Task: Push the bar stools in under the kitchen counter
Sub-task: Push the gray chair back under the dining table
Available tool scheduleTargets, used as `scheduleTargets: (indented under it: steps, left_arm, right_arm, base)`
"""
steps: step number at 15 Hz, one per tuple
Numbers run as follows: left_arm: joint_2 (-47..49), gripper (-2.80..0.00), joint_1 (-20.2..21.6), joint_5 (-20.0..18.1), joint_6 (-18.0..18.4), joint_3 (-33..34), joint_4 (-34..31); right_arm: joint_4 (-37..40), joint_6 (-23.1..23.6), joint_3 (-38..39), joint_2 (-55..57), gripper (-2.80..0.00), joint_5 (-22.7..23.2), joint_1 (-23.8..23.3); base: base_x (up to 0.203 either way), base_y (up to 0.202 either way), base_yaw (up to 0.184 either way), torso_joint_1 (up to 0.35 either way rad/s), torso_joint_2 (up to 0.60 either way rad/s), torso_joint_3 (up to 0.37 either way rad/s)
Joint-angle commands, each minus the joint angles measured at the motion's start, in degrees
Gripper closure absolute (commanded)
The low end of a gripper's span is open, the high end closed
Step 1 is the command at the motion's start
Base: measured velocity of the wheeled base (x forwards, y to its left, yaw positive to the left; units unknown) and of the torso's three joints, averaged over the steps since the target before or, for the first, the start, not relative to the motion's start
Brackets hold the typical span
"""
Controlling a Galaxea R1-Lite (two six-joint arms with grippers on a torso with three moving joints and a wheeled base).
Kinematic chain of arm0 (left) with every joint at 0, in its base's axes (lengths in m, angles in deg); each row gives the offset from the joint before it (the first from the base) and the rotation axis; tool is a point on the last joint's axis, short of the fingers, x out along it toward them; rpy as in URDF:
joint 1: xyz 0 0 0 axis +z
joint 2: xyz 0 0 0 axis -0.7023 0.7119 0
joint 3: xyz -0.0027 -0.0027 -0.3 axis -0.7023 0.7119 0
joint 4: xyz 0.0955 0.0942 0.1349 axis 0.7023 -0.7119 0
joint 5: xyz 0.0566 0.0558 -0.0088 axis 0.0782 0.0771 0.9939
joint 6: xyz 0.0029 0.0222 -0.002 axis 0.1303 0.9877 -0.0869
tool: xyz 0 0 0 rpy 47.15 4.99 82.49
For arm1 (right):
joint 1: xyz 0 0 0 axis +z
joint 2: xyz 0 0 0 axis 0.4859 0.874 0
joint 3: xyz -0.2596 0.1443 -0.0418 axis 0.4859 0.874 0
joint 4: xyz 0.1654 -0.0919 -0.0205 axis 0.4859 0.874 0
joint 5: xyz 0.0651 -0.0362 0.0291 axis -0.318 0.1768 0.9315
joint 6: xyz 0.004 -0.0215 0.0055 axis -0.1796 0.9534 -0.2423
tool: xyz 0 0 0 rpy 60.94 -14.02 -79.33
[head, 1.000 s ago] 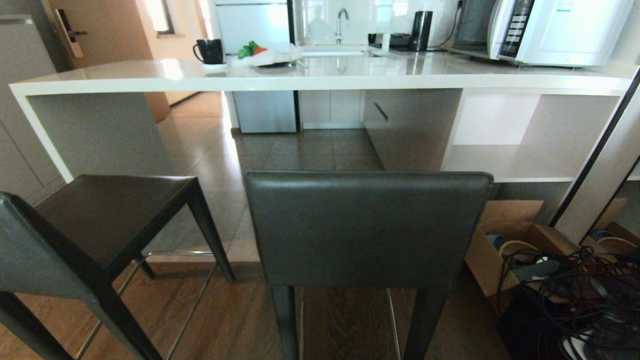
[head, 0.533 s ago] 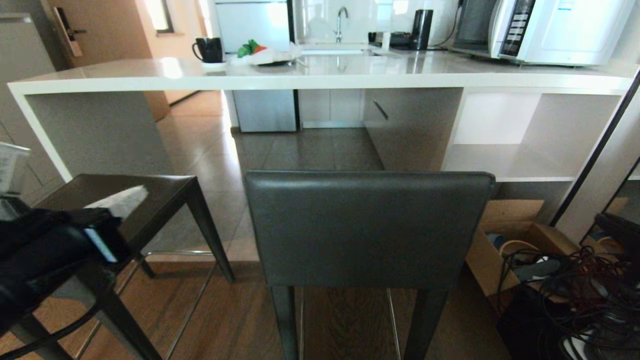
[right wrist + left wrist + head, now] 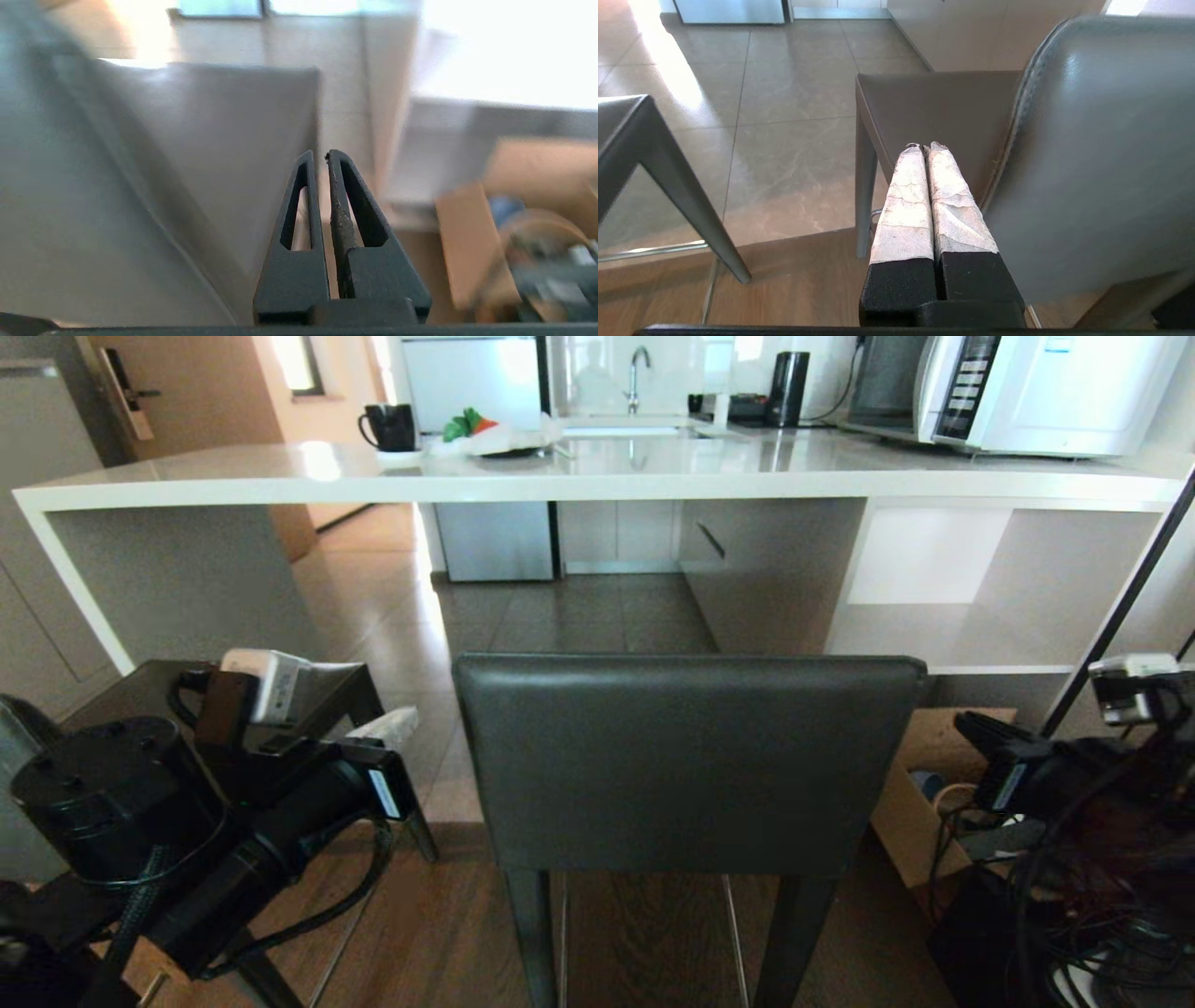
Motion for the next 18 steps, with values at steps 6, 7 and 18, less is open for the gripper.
scheduleTargets:
  steps: [6,7,18]
  left_arm:
    - [6.1,0.0,-3.5,1.3,0.1,-0.8,1.2]
    - [6.6,0.0,-3.5,1.8,0.1,-1.2,1.5]
    - [12.7,0.0,-4.1,3.8,0.2,-5.9,1.6]
  right_arm:
    - [-5.1,2.5,-5.3,9.5,0.0,-3.1,5.8]
    - [-5.1,2.5,-6.0,9.8,0.0,-3.3,6.1]
    - [-6.9,2.6,-2.4,9.0,0.0,-4.7,9.4]
  base:
    - [0.0,0.0,0.0,0.0,0.0,0.0]
    - [0.0,0.0,0.0,0.0,0.0,0.0]
    - [0.0,0.0,0.0,0.0,0.0,0.0]
